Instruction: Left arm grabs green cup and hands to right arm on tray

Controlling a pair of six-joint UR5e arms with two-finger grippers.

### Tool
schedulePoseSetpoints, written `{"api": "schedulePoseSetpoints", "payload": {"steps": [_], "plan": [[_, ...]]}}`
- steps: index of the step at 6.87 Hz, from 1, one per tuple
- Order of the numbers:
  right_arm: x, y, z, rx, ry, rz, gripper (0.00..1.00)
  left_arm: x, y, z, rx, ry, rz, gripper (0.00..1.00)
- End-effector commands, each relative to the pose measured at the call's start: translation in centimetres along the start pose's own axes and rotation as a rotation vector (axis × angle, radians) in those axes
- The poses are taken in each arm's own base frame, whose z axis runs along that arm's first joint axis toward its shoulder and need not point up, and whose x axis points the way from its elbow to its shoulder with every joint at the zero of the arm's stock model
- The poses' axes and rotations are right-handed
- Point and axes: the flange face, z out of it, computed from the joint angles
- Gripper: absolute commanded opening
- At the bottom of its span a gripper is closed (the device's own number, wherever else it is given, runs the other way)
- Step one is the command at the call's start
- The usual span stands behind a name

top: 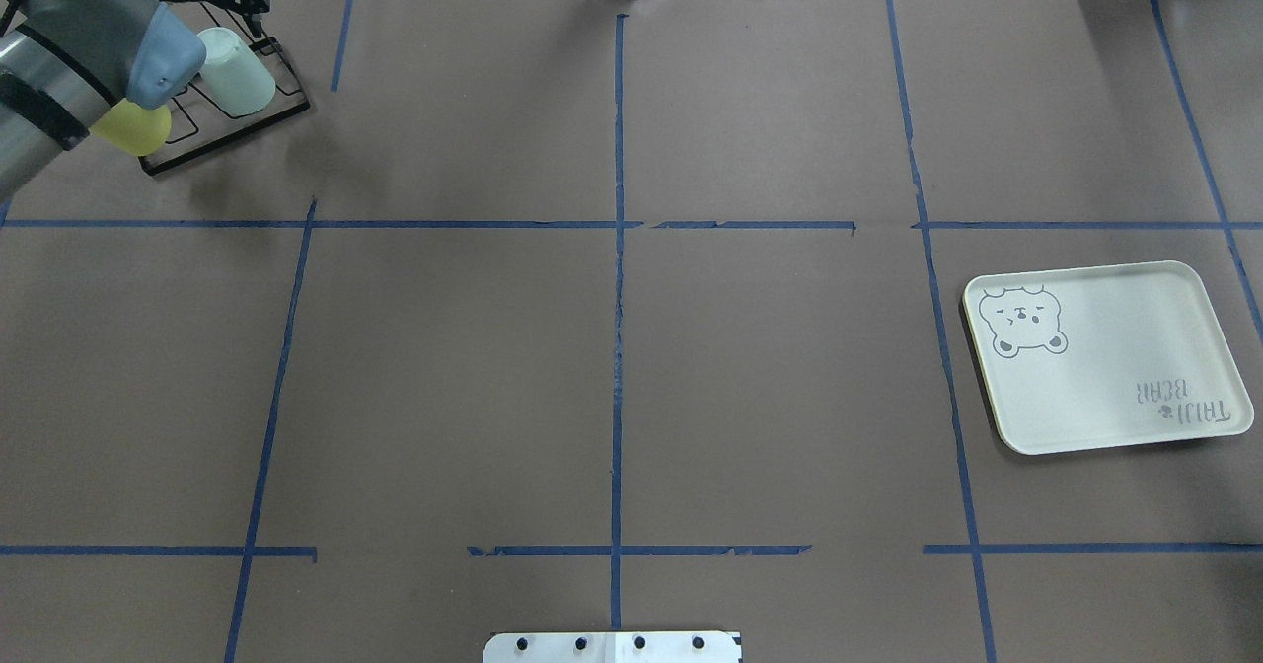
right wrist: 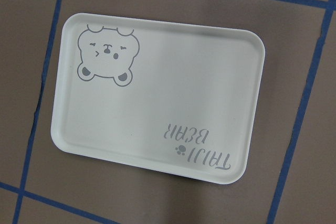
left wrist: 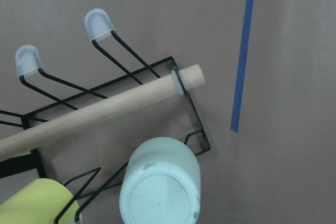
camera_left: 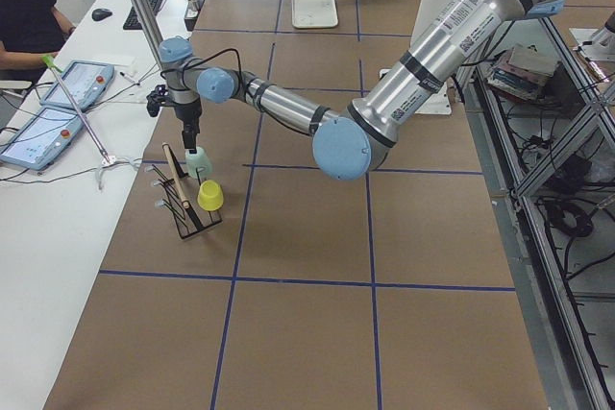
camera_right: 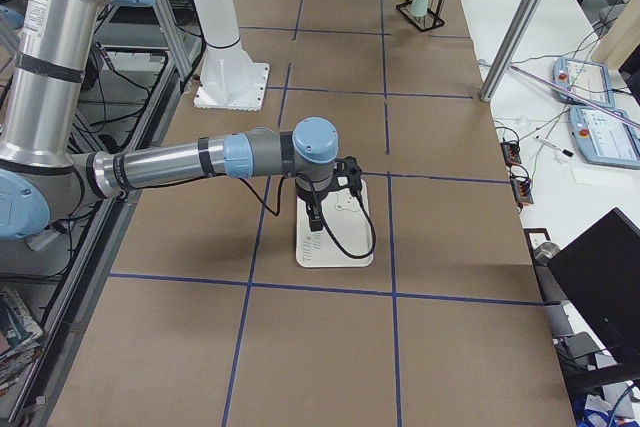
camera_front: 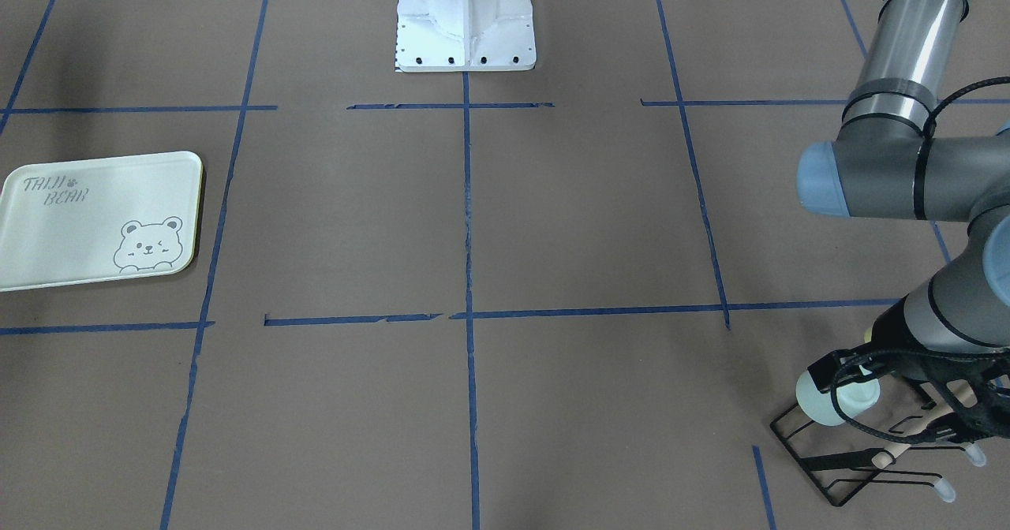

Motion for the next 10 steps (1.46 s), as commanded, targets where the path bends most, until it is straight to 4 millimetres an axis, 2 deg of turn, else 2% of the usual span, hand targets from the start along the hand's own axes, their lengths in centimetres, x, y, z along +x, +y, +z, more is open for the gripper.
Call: {"api": "schedulePoseSetpoints", "payload": {"steps": [1, 2, 6, 10], "plan": [[0.0, 0.0, 0.0, 0.000, 0.000, -0.002, 1.00, -1.1, -0.7, 1.7, 0.008, 0.007, 0.000, 1.00], [0.0, 0.0, 0.0, 0.000, 0.000, -0.002, 1.00, -1.5, -0.8, 2.4, -0.002, -0.001, -0.003, 1.00], [0.0, 0.1, 0.0, -0.001, 0.000, -0.003, 1.00, -2.1, -0.7, 3.0, -0.017, -0.002, -0.014, 1.00], [0.1, 0.1, 0.1, -0.002, 0.000, -0.004, 1.00, -1.5, -0.4, 3.4, -0.021, -0.001, 0.000, 1.00]]}}
